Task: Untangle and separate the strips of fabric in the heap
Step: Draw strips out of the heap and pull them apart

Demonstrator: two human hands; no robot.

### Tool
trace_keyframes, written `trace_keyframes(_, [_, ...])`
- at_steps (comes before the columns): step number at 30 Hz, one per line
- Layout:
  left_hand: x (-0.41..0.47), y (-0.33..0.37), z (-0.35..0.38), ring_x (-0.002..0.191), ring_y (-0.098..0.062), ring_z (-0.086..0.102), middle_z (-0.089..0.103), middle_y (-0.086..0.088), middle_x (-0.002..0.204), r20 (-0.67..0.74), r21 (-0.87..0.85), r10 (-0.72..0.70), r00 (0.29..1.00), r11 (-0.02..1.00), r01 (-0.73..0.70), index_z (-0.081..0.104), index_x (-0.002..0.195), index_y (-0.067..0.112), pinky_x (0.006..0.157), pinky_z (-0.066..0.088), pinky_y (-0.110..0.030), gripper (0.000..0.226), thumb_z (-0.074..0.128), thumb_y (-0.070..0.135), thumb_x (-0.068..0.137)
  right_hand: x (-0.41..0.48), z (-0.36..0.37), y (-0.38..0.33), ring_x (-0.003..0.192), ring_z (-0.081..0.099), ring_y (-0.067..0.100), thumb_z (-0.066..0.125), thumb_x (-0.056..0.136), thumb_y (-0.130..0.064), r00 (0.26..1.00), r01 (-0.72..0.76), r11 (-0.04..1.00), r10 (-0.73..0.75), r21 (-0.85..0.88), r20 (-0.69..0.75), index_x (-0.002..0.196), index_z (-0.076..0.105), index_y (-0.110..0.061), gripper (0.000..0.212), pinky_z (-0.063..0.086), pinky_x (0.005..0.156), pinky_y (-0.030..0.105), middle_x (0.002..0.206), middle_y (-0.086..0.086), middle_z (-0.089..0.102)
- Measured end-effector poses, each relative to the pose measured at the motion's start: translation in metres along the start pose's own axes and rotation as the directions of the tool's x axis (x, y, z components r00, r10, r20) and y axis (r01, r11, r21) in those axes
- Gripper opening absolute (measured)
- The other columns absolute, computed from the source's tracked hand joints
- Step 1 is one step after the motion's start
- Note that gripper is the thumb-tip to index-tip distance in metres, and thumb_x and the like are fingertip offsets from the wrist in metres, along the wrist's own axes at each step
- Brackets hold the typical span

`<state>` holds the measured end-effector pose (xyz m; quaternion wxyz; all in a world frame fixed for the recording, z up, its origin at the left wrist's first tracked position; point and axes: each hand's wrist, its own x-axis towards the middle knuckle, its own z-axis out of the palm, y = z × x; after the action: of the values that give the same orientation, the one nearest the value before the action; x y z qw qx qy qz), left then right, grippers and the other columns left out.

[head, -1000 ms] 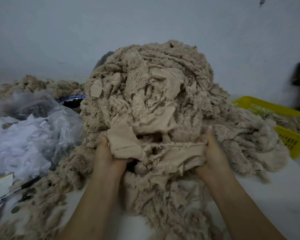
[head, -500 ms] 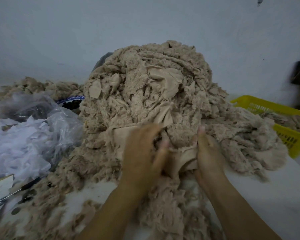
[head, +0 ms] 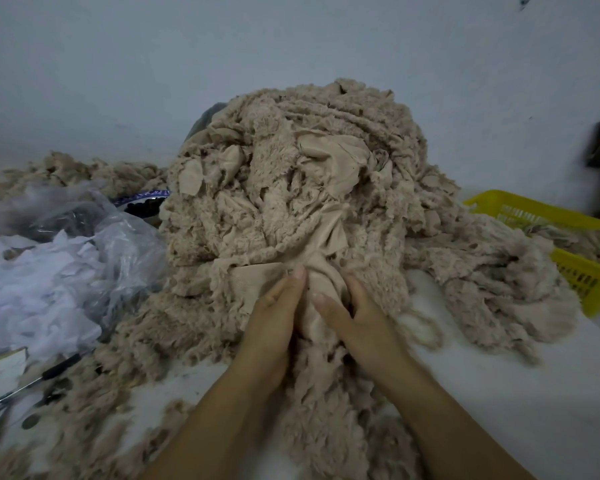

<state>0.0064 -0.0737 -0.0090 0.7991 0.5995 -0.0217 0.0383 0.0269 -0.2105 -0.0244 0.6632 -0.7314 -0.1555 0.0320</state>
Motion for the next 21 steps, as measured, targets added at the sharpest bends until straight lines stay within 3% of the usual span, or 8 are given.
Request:
trace_keyframes(2, [0.0,-0.004,0.002,0.104,-0.014,0.071,0.076,0.001,0.107,-0.002,0.144,0.053,0.999,0.988,-0.052,0.076,0.109,0.028,0.086,0.057,-0.028,0.035,0.055,0.053,0.095,0.001,0.0,-0.001,0.085,0.063,-0.01,0.06,0.092,-0.05,0.996,0.027,0.989,-0.038,-0.148,-0.075,0.095,0.063,-0.046,0.007,0.046,0.064,0.006,0.093,-0.023,0.069])
trace_keyframes(6, [0.002,-0.004,0.005,0.062,0.003,0.058,0.064,0.017,0.065,-0.141,0.399,0.214,0.967,0.906,-0.143,0.068,0.069,0.039,0.059,0.044,-0.009,0.038,0.048,0.046,0.1,0.002,-0.006,-0.001,0.067,0.06,-0.003,0.052,0.098,-0.041,0.975,0.06,0.983,-0.095,-0.176,-0.201,0.085,0.062,-0.033,0.018,0.043,0.057,0.01,0.076,-0.014,0.066])
trace_keyframes(11, [0.007,0.007,-0.001,0.061,-0.006,0.059,0.064,0.007,0.063,-0.285,0.199,0.066,0.956,0.98,-0.008,0.07,0.063,0.027,0.057,0.048,-0.021,0.042,0.059,0.058,0.09,0.004,-0.007,-0.002,0.069,0.058,-0.005,0.051,0.098,-0.041,0.964,0.074,0.989,-0.104,-0.127,-0.246,0.088,0.062,-0.033,0.017,0.043,0.061,0.009,0.077,-0.011,0.065])
trace_keyframes(13, [0.011,0.014,-0.012,0.05,-0.008,0.049,0.054,0.008,0.052,-0.347,0.077,-0.015,0.938,0.996,0.045,0.061,0.056,0.024,0.052,0.041,-0.023,0.048,0.059,0.056,0.091,0.006,-0.016,-0.004,0.083,0.055,-0.011,0.05,0.099,-0.044,0.94,0.011,0.998,-0.034,-0.069,-0.341,0.106,0.062,-0.038,0.015,0.041,0.074,0.008,0.09,-0.022,0.061])
trace_keyframes(15, [0.013,0.018,-0.024,0.038,-0.008,0.03,0.037,0.007,0.045,-0.369,-0.091,-0.023,0.929,0.996,-0.012,0.053,0.059,0.023,0.04,0.028,-0.02,0.046,0.054,0.047,0.098,0.008,-0.032,-0.006,0.109,0.053,0.004,0.048,0.099,-0.048,0.89,-0.054,0.999,0.051,0.005,-0.454,0.132,0.055,-0.027,0.04,0.042,0.092,0.026,0.117,-0.015,0.057])
trace_keyframes(16, [0.013,0.02,-0.029,0.037,-0.008,0.025,0.034,0.007,0.045,-0.379,-0.14,-0.013,0.925,0.989,-0.043,0.051,0.063,0.021,0.037,0.024,-0.019,0.044,0.051,0.044,0.1,0.01,-0.039,-0.007,0.11,0.057,0.015,0.047,0.099,-0.048,0.868,-0.046,0.998,0.063,0.048,-0.493,0.13,0.056,-0.025,0.04,0.046,0.094,0.037,0.119,-0.008,0.061])
trace_keyframes(19, [0.01,0.015,-0.027,0.052,-0.015,0.048,0.056,0.003,0.06,-0.37,0.223,0.176,0.912,0.97,-0.097,0.059,0.07,0.022,0.054,0.04,-0.023,0.036,0.052,0.041,0.101,0.008,-0.044,-0.009,0.085,0.064,0.018,0.049,0.099,-0.046,0.862,0.007,0.997,0.03,0.072,-0.507,0.097,0.062,-0.03,0.021,0.051,0.078,0.043,0.085,-0.007,0.067])
trace_keyframes(21, [0.005,0.006,-0.013,0.081,0.001,0.062,0.066,0.019,0.09,-0.177,0.51,0.308,0.935,0.841,-0.18,0.066,0.088,0.037,0.073,0.046,-0.017,0.02,0.054,0.049,0.097,0.006,-0.035,-0.009,0.081,0.067,0.011,0.051,0.099,-0.043,0.892,0.034,0.996,0.006,0.081,-0.452,0.093,0.063,-0.034,0.016,0.052,0.074,0.037,0.082,-0.011,0.07])
